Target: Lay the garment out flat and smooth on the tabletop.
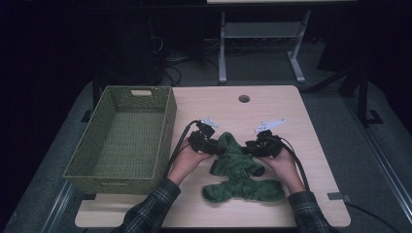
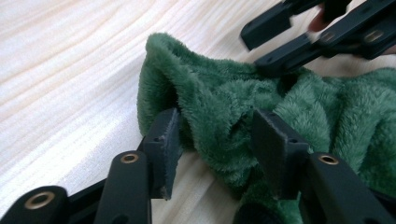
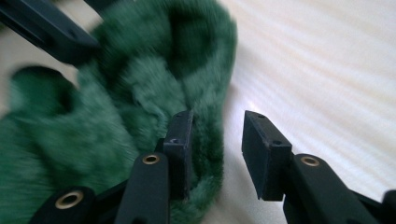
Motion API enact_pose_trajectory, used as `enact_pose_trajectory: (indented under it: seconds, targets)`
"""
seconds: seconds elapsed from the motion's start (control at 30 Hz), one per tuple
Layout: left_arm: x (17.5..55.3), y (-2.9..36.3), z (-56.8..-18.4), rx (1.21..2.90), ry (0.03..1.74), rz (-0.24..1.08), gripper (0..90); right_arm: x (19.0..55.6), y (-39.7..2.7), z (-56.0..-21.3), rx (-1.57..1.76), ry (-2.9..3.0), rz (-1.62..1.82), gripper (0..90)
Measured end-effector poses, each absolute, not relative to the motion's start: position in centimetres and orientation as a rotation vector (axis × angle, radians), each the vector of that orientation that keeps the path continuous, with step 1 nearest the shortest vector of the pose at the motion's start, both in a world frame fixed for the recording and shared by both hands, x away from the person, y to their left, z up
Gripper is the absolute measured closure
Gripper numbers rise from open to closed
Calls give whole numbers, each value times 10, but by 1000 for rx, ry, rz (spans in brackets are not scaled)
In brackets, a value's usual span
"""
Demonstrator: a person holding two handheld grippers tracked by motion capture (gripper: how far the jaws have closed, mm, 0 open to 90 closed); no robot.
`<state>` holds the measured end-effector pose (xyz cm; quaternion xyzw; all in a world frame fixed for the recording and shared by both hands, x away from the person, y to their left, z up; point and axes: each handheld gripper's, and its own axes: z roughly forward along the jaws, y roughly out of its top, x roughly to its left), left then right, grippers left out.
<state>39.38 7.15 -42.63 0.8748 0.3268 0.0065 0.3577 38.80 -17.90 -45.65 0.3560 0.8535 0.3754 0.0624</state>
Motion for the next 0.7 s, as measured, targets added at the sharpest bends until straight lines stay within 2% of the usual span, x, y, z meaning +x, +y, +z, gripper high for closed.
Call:
enact_pose_trajectory:
  seconds: [0.17, 0.3, 0.37, 0.7]
  targets:
    - [394, 69, -438, 2297, 842, -21, 595, 388, -176, -468, 1086, 2611, 1104, 694]
    - [392, 68, -440, 2323, 802, -2, 802, 385, -174, -467, 1060, 2629, 1073, 840]
    - [391, 68, -438, 2328, 789, 16, 857, 384, -174, -466, 1066, 2623, 1070, 859]
    - [389, 63, -406, 2253, 714, 187, 865, 371, -205, -423, 1030, 2404, 1207, 869]
